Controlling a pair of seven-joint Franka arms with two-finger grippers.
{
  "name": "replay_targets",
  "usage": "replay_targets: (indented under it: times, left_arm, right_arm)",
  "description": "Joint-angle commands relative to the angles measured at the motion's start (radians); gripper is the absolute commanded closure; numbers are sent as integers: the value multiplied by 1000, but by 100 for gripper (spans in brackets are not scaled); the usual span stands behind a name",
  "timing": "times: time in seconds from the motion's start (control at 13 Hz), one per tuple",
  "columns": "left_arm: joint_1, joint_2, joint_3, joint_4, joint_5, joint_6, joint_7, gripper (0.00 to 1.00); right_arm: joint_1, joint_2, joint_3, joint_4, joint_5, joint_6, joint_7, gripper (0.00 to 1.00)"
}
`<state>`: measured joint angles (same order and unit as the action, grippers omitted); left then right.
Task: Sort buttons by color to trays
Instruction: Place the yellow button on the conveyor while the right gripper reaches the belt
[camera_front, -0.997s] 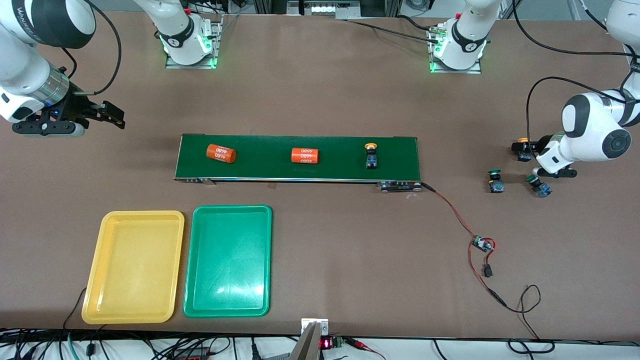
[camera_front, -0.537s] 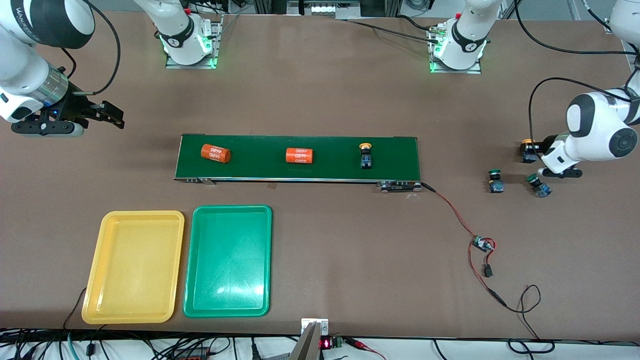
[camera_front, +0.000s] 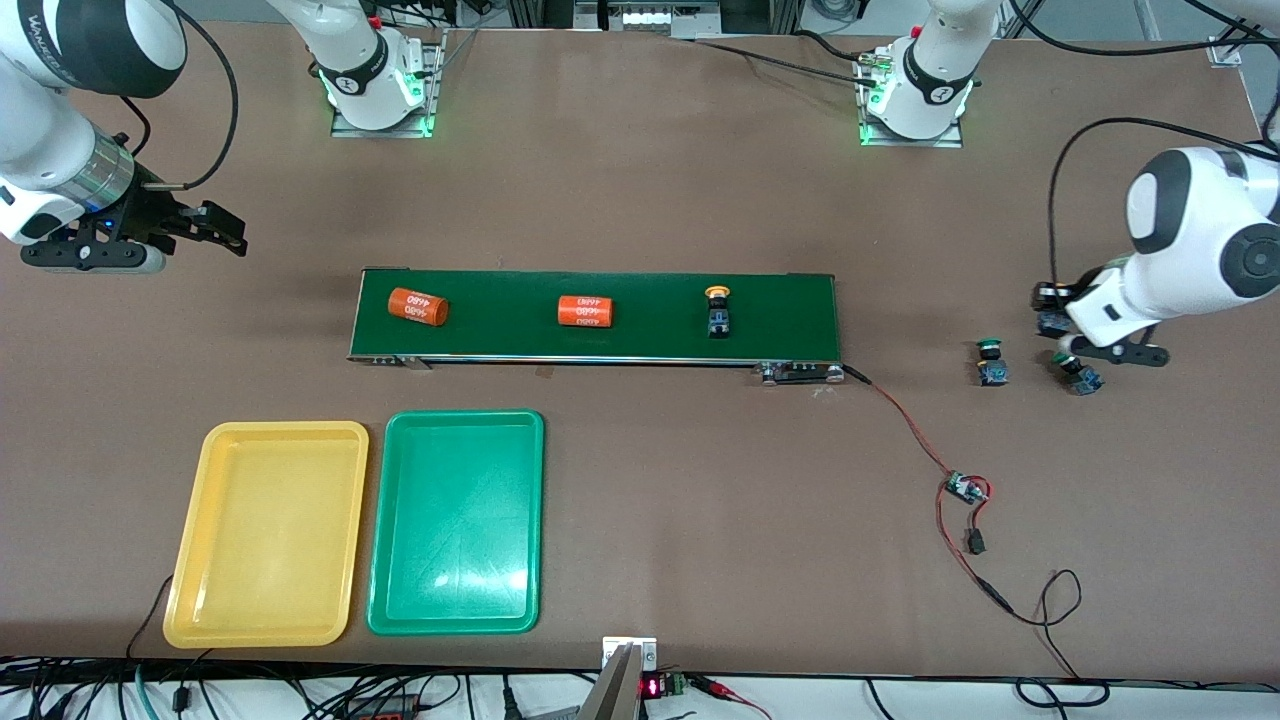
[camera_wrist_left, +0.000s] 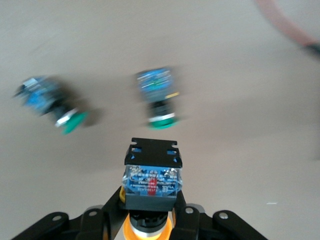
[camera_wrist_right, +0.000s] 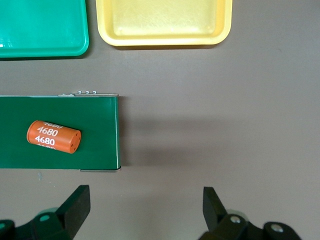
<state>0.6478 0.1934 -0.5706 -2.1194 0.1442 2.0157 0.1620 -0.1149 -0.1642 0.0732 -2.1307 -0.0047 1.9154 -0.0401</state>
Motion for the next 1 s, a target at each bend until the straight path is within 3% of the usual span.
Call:
replay_targets:
  times: [0.0,0.15,0.31,0.54,0.92]
  left_arm:
    - [-37,3,-93,19,-67,-23,-36,100]
    - [-156,4,-110,22,-154,-15,-164,100]
    - [-278,38,-109,24,-167,42,-321,100]
    - [-370,162,-106,91,-166,104,-450,100]
    - [-441,261,-92,110,-164,205,-620,100]
  right_arm:
    - [23,3,14,11,8,-3,14,0]
    - [110,3,14,8,8,1,160,0]
    - [184,-14,16,-46,8,45,235,0]
    - [265,-61,16,-127,8,116,358,0]
    - [495,70,16,-127,8,224,678,0]
